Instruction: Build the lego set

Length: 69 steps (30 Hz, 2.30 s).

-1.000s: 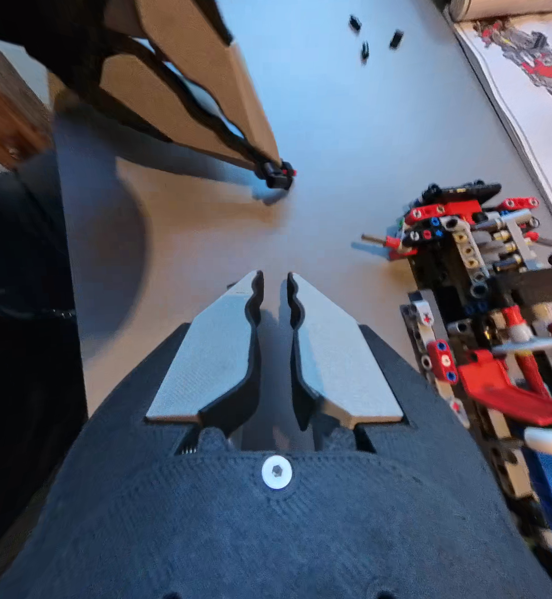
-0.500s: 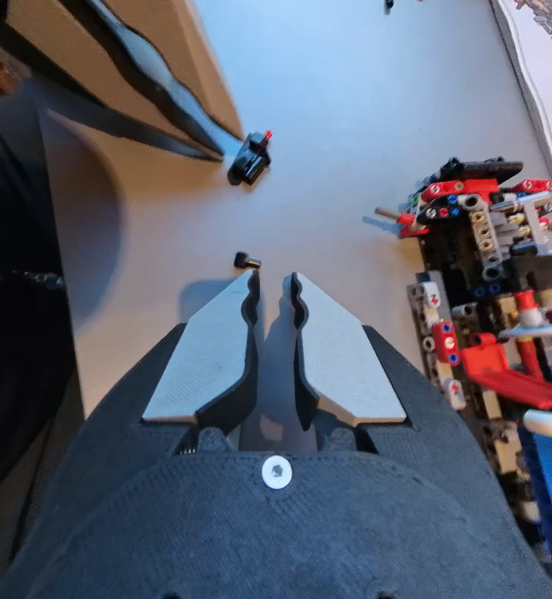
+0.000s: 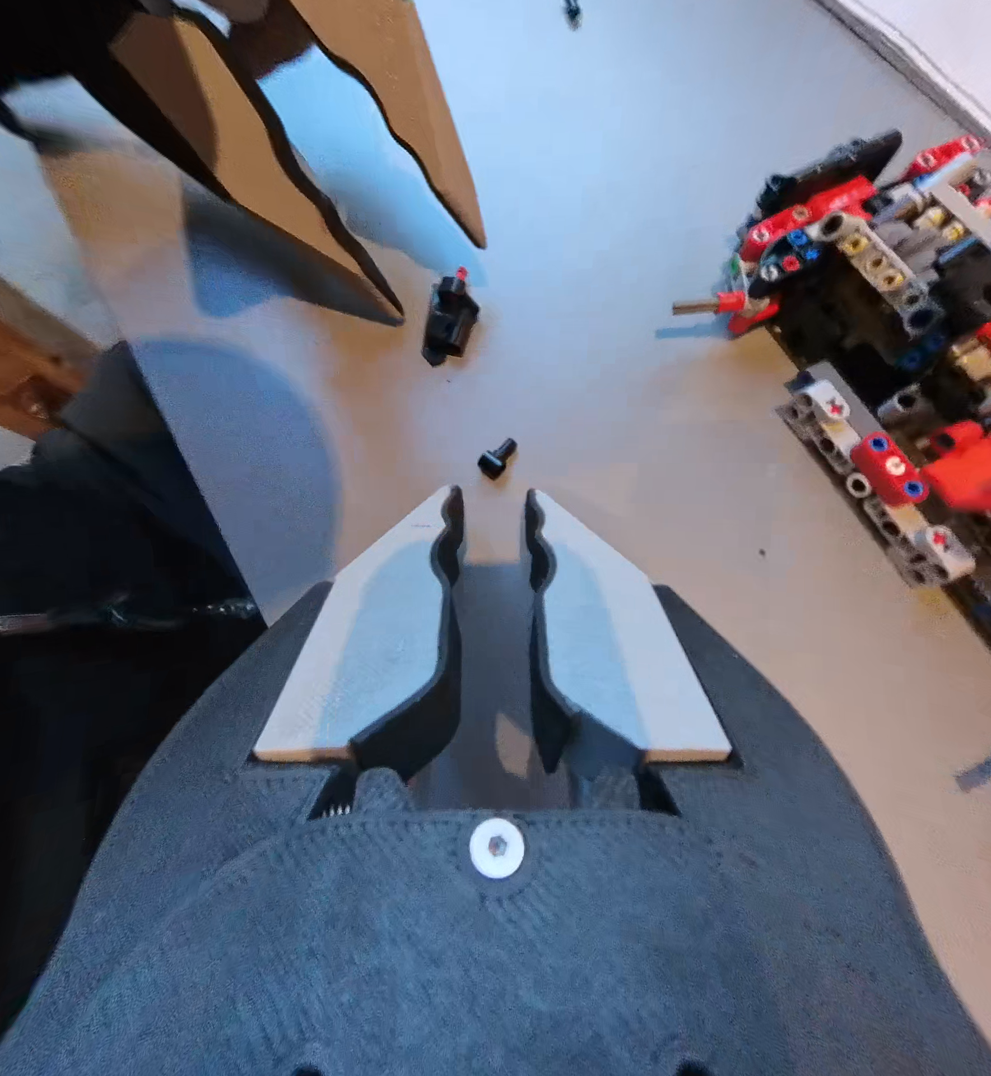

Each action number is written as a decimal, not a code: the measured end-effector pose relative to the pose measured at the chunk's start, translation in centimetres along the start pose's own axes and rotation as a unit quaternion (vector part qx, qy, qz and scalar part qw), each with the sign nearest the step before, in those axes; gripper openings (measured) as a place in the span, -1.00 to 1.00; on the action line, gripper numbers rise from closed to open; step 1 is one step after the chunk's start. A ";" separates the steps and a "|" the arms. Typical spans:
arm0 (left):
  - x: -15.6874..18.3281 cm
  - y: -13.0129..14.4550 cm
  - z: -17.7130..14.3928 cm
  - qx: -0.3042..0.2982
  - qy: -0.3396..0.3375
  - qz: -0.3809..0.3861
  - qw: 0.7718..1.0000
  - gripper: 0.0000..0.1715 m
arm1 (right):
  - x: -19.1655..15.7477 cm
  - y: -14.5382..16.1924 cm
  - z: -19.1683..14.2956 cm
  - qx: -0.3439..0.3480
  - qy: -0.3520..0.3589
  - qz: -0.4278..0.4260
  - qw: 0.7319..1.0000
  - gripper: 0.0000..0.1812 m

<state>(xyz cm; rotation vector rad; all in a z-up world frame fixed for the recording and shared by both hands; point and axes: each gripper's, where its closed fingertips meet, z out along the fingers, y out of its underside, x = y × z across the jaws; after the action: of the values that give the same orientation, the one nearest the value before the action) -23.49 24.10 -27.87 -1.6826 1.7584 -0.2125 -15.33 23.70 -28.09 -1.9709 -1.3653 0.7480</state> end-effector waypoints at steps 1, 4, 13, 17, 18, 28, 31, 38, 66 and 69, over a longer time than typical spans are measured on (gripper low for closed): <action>0.2 -0.1 0.0 0.004 0.019 0.016 1.000 -0.63 | 0.0 0.1 0.3 0.000 0.007 0.007 1.000 -0.75; 0.4 -0.1 0.3 0.006 0.066 0.029 0.997 -0.60 | 0.1 -0.2 0.9 0.001 0.013 0.034 0.999 -0.71; 0.4 -0.9 1.6 0.042 0.112 0.012 0.993 -0.81 | 0.3 -0.4 1.6 -0.007 0.010 0.036 0.999 -0.89; 0.4 -0.6 1.1 0.040 0.059 -0.007 0.997 -0.78 | 0.8 -0.1 1.3 -0.012 0.022 -0.004 1.000 -0.94; 0.4 -0.5 1.0 0.041 0.045 -0.013 0.998 -0.74 | 0.8 -0.1 1.2 -0.012 0.015 -0.005 1.000 -0.95; 0.0 -0.5 1.4 0.045 0.105 -0.099 0.988 -0.66 | 0.5 -0.4 1.7 -0.016 -0.018 -0.061 0.998 -0.86; 0.5 -0.7 1.6 0.047 0.128 -0.111 0.984 -0.80 | 0.5 -0.6 1.9 -0.017 -0.022 -0.064 0.998 -0.92; 0.5 -1.0 1.8 0.057 0.118 -0.116 0.985 -0.81 | 0.2 -0.8 2.2 -0.018 -0.041 -0.079 0.996 -0.95; 1.0 -2.2 2.6 0.089 0.144 -0.117 0.979 -0.82 | -0.8 -1.9 3.7 -0.022 -0.082 -0.132 0.988 -0.96; 1.0 -2.2 2.6 0.090 0.154 -0.125 0.976 -0.81 | -0.7 -2.0 3.7 -0.023 -0.082 -0.136 0.987 -0.96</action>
<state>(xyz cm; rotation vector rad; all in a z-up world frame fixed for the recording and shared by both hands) -20.16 23.66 -28.93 -1.8054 1.6748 -0.7600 -19.48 24.16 -28.94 -1.7389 -1.7211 0.7666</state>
